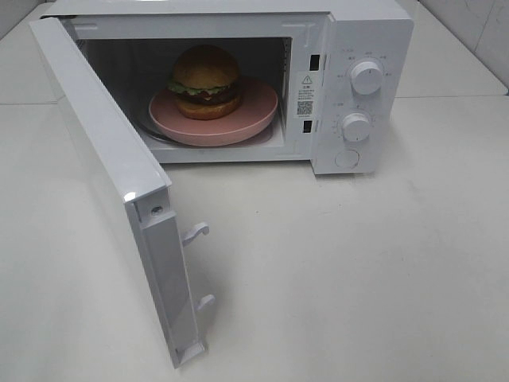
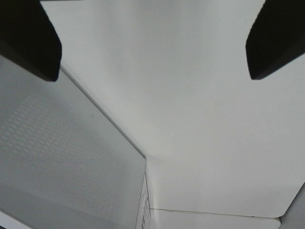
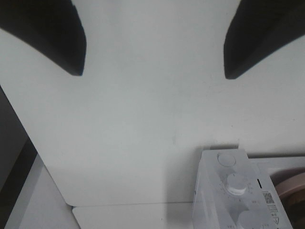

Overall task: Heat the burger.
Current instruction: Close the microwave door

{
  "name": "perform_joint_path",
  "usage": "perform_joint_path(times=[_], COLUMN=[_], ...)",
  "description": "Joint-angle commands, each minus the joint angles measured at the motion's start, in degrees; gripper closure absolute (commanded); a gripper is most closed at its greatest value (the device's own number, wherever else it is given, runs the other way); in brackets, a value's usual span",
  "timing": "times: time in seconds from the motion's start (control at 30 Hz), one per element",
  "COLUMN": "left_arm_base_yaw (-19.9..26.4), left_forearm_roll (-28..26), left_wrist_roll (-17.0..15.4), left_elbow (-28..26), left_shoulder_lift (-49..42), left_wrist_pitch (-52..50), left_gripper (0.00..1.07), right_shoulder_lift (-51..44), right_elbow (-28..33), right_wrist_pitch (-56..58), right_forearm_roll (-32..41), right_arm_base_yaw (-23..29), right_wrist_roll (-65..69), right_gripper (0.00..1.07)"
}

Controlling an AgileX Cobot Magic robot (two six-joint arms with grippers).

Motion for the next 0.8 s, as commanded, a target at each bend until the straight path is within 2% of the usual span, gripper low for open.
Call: perform_joint_path(times=[0.03,0.8], left_arm_base_yaw=[-0.1,-0.1], left_forearm_roll=[-0.1,-0.1], left_wrist_roll=[0.0,0.0], left_elbow=[0.1,0.1], left_shoulder_lift=[-1.0,-0.3], left_wrist_pitch=[-0.9,-0.9], left_gripper=[0.09,0.09], right_shoulder_lift=[-1.8,-1.8], right_elbow=[0.2,0.2], right_wrist_pitch=[-1.0,-1.0], right_forearm_roll=[0.2,0.2], right_arm_base_yaw=[-1.3,-1.3], right_wrist_roll=[0.7,0.7], right_gripper=[0.31,0.31])
